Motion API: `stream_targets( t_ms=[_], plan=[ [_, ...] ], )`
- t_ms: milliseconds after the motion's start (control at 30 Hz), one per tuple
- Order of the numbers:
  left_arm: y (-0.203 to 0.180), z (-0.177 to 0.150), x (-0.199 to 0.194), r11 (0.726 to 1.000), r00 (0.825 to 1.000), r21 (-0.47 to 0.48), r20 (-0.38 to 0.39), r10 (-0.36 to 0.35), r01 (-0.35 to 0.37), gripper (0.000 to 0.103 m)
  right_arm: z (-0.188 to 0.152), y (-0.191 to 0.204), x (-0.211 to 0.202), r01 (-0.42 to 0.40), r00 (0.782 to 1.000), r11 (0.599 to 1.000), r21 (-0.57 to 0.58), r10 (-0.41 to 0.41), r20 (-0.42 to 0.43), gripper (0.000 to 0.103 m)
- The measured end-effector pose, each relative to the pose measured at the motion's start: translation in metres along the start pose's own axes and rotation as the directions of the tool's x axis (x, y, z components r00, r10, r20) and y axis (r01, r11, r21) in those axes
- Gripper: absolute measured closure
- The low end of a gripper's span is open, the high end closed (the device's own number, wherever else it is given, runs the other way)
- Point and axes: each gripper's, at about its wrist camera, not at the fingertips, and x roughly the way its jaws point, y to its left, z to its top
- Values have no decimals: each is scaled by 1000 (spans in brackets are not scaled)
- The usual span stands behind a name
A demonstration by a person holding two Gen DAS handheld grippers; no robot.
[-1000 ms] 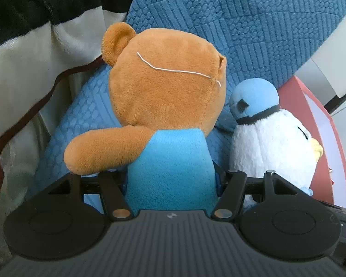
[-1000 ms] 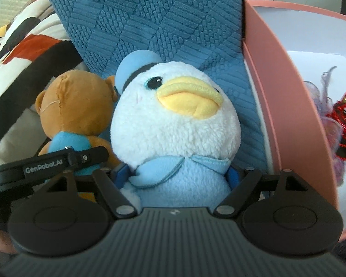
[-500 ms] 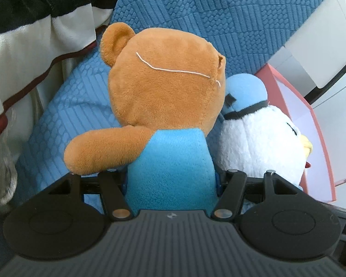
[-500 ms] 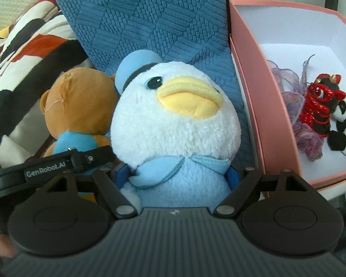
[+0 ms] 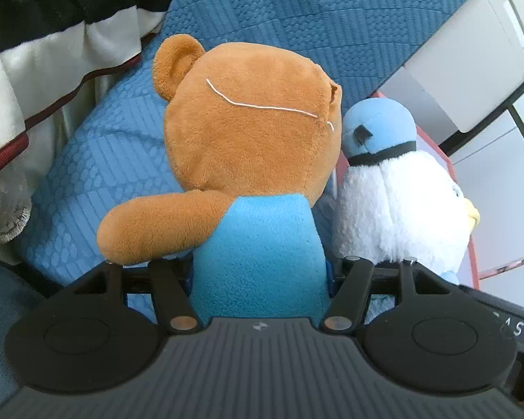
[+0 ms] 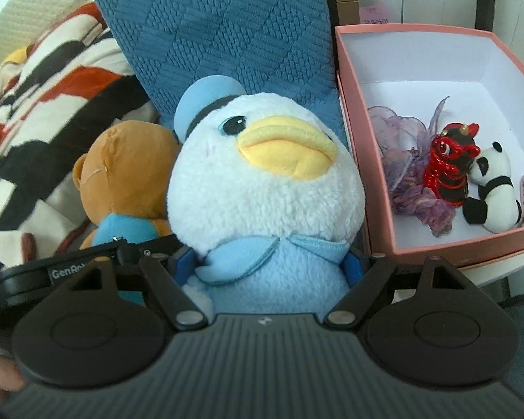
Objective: Organize objects
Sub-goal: 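Carry the bear and duck over the pink box with both tools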
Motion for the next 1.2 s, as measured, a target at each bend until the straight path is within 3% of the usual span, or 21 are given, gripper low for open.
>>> stream_targets(
  t_ms=[300,767,1200],
  plan=[
    [-49,4,-24,999,1000,49,-2,4,-4,36,16,-15,-37,9,1000,1000,25,-9,26,20],
    [-138,34,-54,989,998,145,57,3,-11,36,63,-58,-89,-29,997,998,53,25,71,20],
    [-217,55,-43,977,997,211,69,-44,28,36,94,-110,-121,-30,990,995,100,15,139,20]
  ],
)
